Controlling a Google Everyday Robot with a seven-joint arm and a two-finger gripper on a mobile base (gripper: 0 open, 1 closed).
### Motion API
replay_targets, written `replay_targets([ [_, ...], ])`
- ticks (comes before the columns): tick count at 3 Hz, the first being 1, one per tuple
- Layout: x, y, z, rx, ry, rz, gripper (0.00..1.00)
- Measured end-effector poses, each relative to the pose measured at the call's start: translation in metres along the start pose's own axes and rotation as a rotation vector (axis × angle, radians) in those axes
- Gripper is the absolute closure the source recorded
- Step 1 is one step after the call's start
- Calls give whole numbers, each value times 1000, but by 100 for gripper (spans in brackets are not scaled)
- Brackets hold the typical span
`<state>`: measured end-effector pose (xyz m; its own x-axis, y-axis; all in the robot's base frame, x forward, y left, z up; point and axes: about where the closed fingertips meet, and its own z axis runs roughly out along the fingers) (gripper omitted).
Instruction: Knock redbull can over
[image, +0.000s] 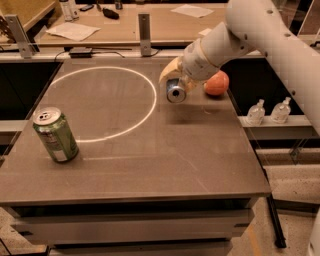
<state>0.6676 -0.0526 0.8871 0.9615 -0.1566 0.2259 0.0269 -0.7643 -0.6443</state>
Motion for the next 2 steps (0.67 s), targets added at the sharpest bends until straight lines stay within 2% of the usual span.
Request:
replay_targets([
  [1,-5,6,13,-53,-73,11,100],
  [2,-7,11,20,-107,-112,39,100],
])
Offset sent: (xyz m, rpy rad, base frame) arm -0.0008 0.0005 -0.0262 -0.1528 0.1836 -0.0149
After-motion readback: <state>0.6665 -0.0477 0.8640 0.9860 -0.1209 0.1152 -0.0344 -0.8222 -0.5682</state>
